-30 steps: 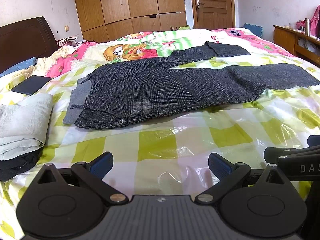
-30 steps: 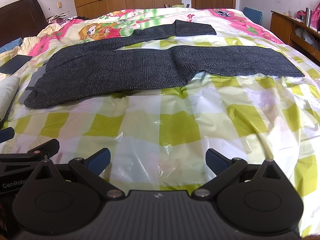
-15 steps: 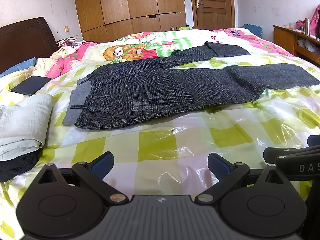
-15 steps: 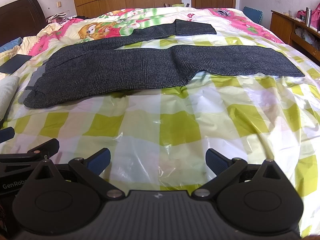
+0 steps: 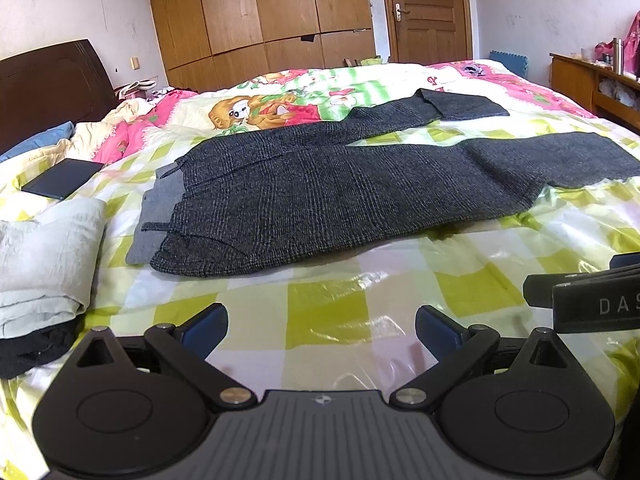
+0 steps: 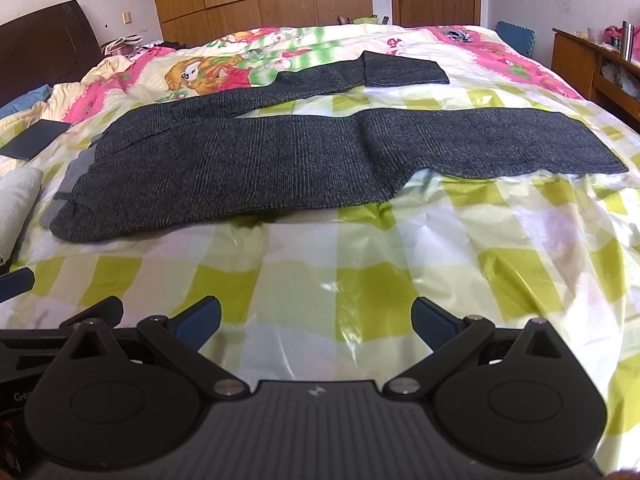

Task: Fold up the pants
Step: 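Lower both tools to the trouser waistband and close both grippers on it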

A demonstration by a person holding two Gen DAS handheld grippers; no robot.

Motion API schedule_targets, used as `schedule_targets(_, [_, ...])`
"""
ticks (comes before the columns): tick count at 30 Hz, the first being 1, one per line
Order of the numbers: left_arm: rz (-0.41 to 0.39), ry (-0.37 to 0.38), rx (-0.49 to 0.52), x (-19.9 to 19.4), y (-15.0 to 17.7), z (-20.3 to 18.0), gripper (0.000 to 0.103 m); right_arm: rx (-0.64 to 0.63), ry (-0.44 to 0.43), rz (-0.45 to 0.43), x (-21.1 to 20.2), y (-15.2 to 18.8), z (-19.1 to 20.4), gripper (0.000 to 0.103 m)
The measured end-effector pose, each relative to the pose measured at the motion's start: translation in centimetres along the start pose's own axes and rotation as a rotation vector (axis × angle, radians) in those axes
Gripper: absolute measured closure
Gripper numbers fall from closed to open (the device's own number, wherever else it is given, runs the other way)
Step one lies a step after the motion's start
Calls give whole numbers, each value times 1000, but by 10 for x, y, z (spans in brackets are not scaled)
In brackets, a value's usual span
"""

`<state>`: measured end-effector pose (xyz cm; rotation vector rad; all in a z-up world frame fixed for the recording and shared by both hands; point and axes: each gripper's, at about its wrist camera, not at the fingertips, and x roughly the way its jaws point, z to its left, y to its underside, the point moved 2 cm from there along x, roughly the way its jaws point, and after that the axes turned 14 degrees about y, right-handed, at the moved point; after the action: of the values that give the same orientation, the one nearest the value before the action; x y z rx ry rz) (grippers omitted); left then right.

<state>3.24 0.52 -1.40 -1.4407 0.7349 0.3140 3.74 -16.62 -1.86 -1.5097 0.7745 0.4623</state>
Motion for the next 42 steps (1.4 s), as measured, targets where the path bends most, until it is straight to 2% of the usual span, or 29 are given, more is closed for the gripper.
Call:
schedule_targets(8, [-16, -40, 11, 15, -14, 28, 0, 17, -45, -1, 20, -24, 9, 2])
schedule_targets(15, [-2, -133, -39, 37, -25, 86, 0, 87, -143, 55, 54, -50, 18, 2])
schedule_targets(21, [34, -185, -71, 57, -21, 134, 0, 92, -199, 92, 79, -62, 31, 2])
schedule_targets(23, [34, -177, -110, 60, -23, 148, 0, 91, -212, 104, 85, -62, 35, 2])
schedule_targets(25, [21, -139, -205, 65, -27, 166, 0, 96, -223, 116, 91, -62, 38, 2])
schedule_targets(27, [16, -145, -250, 74, -31, 176, 7, 100, -228, 132, 96, -62, 42, 2])
schedule_targets(32, [2, -135, -301, 92, -34, 186, 11, 89, -225, 123, 100, -63, 49, 2])
schedule_targets(34, [-15, -157, -303, 93, -37, 188, 28, 99, -216, 121, 103, -65, 50, 4])
schedule_targets(35, [-18, -168, -304, 94, -39, 190, 40, 110, -209, 118, 105, -66, 50, 9])
schedule_targets(36, [-26, -157, -313, 94, -40, 193, 42, 123, -202, 116, 106, -67, 49, 16])
schedule_targets(39, [-68, -122, -352, 86, -38, 200, 45, 184, -208, 133, 110, -70, 39, 30])
schedule_targets(42, [-86, -104, -357, 79, -36, 203, 46, 288, -245, 162, 120, -75, 26, 35])
